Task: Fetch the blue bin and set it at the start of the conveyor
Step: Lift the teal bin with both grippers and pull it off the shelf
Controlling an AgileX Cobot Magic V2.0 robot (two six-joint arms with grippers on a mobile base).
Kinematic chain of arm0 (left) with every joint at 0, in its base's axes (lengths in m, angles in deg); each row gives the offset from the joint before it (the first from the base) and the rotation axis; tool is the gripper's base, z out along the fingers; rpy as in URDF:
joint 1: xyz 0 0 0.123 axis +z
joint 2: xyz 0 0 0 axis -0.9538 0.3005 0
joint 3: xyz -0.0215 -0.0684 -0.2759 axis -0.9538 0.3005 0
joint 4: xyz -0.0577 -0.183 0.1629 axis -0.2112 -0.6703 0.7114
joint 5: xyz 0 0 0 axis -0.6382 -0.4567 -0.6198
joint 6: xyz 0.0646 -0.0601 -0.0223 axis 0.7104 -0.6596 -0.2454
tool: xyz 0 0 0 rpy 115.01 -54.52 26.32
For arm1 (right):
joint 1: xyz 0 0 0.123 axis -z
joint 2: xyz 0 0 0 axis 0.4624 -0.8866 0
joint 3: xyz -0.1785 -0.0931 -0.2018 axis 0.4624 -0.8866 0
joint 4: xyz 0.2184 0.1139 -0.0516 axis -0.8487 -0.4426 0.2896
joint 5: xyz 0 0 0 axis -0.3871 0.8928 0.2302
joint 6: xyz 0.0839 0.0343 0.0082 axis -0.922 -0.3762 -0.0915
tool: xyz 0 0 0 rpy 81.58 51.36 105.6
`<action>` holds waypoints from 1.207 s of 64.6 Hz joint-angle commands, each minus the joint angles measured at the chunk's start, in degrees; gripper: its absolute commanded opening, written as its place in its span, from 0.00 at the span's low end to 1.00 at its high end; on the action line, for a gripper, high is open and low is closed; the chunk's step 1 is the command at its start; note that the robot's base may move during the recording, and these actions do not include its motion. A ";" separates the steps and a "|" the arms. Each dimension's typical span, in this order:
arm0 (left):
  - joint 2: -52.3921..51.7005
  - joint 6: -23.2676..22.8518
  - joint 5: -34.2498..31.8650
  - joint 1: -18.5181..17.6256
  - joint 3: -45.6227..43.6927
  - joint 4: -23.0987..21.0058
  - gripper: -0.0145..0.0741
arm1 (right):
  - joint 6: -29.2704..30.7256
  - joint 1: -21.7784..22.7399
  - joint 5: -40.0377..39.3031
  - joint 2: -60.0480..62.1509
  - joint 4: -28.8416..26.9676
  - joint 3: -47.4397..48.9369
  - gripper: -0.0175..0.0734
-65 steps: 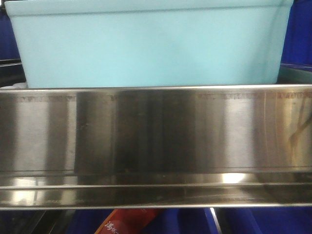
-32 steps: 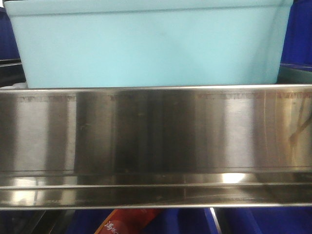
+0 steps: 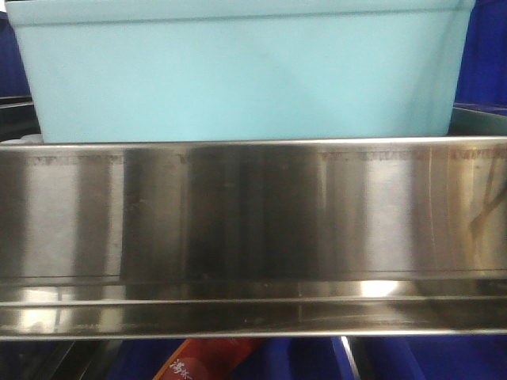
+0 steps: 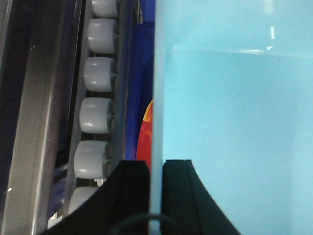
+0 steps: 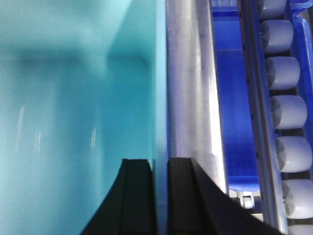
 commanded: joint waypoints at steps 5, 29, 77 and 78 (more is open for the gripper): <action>-5.08 -0.16 0.82 -2.18 -0.30 3.09 0.04 | -0.37 -0.48 -0.08 4.74 1.69 0.48 0.02; -13.70 -0.72 2.35 -6.20 -3.73 6.15 0.04 | -3.93 -5.23 2.24 13.71 9.10 2.11 0.02; -13.70 -0.02 2.35 -6.20 -13.60 9.32 0.04 | 0.29 -5.28 3.42 14.05 11.56 15.03 0.01; -13.70 -0.02 2.35 -6.20 -13.60 9.46 0.04 | 0.48 -5.28 3.42 14.05 11.56 15.03 0.01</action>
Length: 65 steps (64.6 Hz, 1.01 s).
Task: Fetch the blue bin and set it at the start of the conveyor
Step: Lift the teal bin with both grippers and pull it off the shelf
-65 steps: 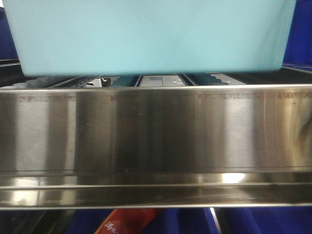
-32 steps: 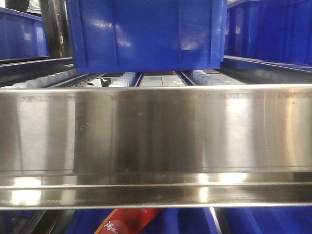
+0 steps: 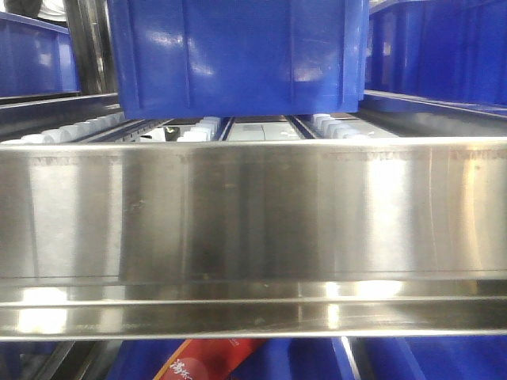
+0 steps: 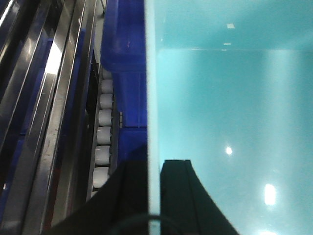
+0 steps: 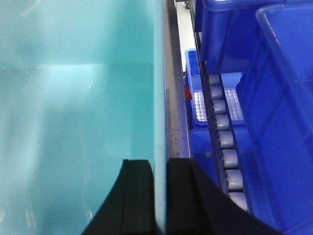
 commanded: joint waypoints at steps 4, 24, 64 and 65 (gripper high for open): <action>-0.97 0.25 -0.92 -0.38 -0.61 2.54 0.04 | 1.69 -0.07 -1.37 1.02 1.96 0.82 0.01; -0.97 0.39 -0.92 -0.38 -0.61 3.31 0.04 | 5.02 -0.07 -1.37 1.02 1.96 0.82 0.01; -0.97 0.38 -2.02 -0.38 -0.61 3.31 0.04 | 5.02 -0.07 -1.37 1.02 1.96 0.82 0.01; -0.97 0.38 -2.02 -0.38 -0.61 3.31 0.04 | 5.02 -0.07 -1.37 1.02 1.96 0.82 0.01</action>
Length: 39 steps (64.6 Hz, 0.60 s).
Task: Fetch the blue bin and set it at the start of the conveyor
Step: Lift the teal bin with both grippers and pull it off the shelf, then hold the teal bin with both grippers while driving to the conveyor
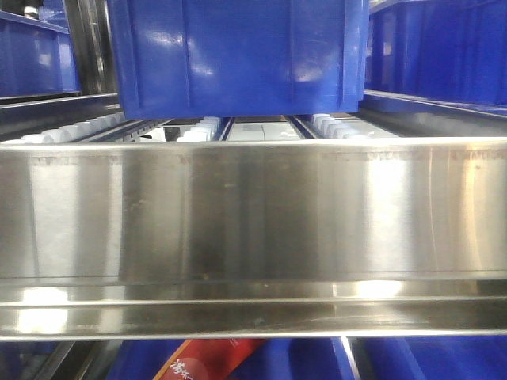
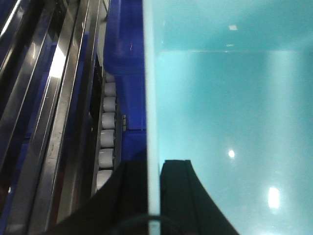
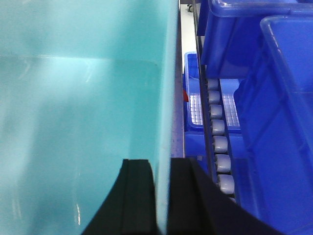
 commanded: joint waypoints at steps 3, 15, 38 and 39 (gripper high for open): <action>-0.97 0.28 -1.89 -0.25 -0.61 2.15 0.04 | 1.02 -0.04 -1.37 1.02 2.08 0.82 0.01; -0.97 0.28 -1.89 -0.25 -0.61 2.15 0.04 | 1.02 -0.04 -1.37 1.02 2.08 0.82 0.01; -0.97 0.28 -1.89 -0.25 -0.61 2.15 0.04 | 1.02 -0.04 -5.00 1.02 3.40 0.93 0.01; -0.97 0.28 -1.89 -0.25 -0.61 2.15 0.04 | 1.02 -0.04 -5.25 1.02 3.40 0.91 0.01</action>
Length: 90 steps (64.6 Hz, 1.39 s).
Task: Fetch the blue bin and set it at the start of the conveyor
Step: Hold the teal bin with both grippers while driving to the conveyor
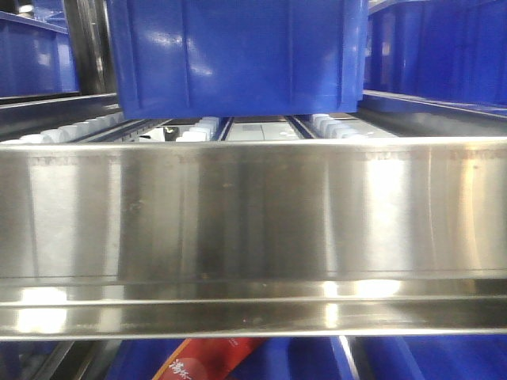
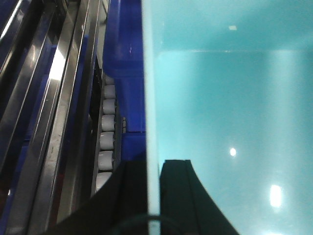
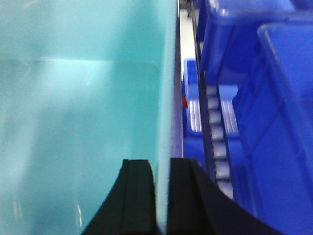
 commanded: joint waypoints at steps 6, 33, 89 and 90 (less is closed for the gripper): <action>-0.97 0.28 -1.54 -0.25 -0.61 1.82 0.04 | 0.92 -0.04 -3.30 1.02 2.76 0.91 0.01; -0.97 0.28 -1.54 -0.25 -0.61 1.82 0.04 | 0.92 -0.04 -3.65 1.02 -0.18 0.91 0.01; -0.97 0.28 -1.54 -0.25 -0.61 1.82 0.04 | 0.92 -0.04 -4.14 1.28 -1.75 0.91 0.01; -0.97 0.28 -1.54 -0.25 -0.61 1.82 0.04 | 0.92 -0.04 -4.14 1.28 -1.75 0.91 0.01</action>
